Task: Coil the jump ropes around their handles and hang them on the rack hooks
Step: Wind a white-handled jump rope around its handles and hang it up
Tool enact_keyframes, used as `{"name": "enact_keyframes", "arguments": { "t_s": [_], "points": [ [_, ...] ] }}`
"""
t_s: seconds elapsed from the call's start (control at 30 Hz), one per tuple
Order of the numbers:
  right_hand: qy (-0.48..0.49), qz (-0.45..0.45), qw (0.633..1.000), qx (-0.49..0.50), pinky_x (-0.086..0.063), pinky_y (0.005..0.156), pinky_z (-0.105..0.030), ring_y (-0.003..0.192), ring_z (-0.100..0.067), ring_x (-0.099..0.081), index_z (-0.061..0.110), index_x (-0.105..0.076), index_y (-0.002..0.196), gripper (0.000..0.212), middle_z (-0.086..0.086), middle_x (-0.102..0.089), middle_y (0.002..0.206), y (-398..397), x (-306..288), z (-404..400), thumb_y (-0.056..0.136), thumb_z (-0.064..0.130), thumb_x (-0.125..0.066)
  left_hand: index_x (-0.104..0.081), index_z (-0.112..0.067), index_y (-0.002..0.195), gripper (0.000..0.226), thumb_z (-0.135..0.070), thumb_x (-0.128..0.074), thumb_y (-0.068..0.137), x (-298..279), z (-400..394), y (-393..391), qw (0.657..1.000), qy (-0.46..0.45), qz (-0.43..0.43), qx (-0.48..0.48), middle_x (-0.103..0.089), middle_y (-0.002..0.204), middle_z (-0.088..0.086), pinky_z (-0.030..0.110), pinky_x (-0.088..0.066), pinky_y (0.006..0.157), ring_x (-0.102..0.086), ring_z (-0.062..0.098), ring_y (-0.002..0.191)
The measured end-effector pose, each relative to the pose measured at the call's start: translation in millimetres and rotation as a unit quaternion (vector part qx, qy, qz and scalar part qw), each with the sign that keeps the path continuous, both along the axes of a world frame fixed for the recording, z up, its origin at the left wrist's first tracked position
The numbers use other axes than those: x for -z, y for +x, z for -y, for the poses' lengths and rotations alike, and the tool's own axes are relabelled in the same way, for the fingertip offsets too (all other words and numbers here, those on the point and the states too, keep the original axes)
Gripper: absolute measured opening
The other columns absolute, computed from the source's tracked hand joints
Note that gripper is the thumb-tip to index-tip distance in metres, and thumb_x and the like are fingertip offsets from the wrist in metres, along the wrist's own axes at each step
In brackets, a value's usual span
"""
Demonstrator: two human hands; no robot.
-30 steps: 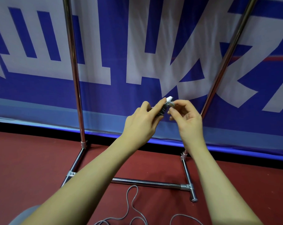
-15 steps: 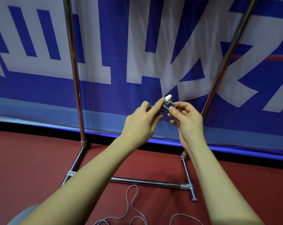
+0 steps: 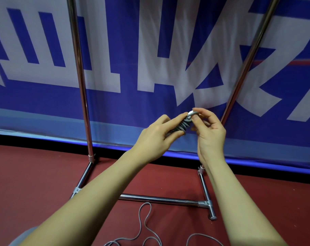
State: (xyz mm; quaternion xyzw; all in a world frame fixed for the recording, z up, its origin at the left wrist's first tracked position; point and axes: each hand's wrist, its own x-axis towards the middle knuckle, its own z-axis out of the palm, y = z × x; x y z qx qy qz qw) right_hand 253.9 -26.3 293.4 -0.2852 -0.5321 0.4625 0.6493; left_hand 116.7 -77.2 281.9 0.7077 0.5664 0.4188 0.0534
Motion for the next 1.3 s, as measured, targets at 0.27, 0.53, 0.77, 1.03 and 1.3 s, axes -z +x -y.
{"name": "enact_keyframes", "arguments": {
  "t_s": [0.27,0.53,0.77,1.03,1.3],
  "points": [
    [-0.073,0.027,0.997,0.015,-0.048,0.055,-0.02,0.066,-0.008,-0.067,0.012,-0.067,0.088,0.009,-0.001,-0.068,0.075,-3,0,1,0.091,0.006,-0.062,-0.031,-0.046,0.146,0.053,-0.04,-0.051,0.098,6,3,3,0.996,0.024,-0.062,-0.058,-0.044,0.094,-0.005,0.028,-0.037,0.059,-0.045,0.015,0.071],
    [-0.091,0.06,0.994,0.006,-0.047,0.052,-0.018,0.071,-0.01,-0.067,0.011,-0.066,0.087,0.008,-0.003,-0.068,0.076,-1,2,-1,0.091,0.006,-0.061,-0.037,-0.043,0.139,0.048,-0.046,-0.039,0.091,16,-4,3,0.988,0.089,-0.089,-0.093,-0.049,0.086,0.001,0.017,-0.02,0.045,-0.034,0.012,0.061],
    [-0.102,0.138,0.985,0.031,-0.044,0.052,-0.015,0.059,0.0,-0.06,0.012,-0.069,0.084,0.009,0.002,-0.068,0.072,5,2,-3,0.09,0.012,-0.064,-0.04,-0.041,0.137,0.051,-0.035,-0.054,0.088,23,-8,6,0.982,0.102,-0.117,-0.103,-0.05,0.087,0.004,0.022,-0.026,0.046,-0.035,0.014,0.062],
    [-0.091,0.087,0.992,-0.003,-0.039,0.054,-0.013,0.052,-0.001,-0.046,0.013,-0.069,0.08,0.009,0.003,-0.06,0.062,7,-3,-5,0.088,0.01,-0.066,-0.028,-0.036,0.144,0.051,-0.04,-0.048,0.097,8,-7,7,0.993,0.003,-0.099,-0.062,-0.037,0.135,0.0,0.036,-0.046,0.055,-0.058,0.03,0.072],
    [-0.026,0.071,0.995,-0.065,-0.042,0.065,-0.019,0.067,-0.009,-0.049,0.012,-0.067,0.091,0.012,0.006,-0.066,0.072,10,-3,-7,0.092,0.005,-0.058,-0.02,-0.046,0.14,0.06,-0.025,-0.056,0.096,-7,9,5,0.998,0.032,-0.056,0.012,-0.028,0.143,-0.031,0.041,-0.054,0.072,-0.049,0.0,0.108]
  ]
}}
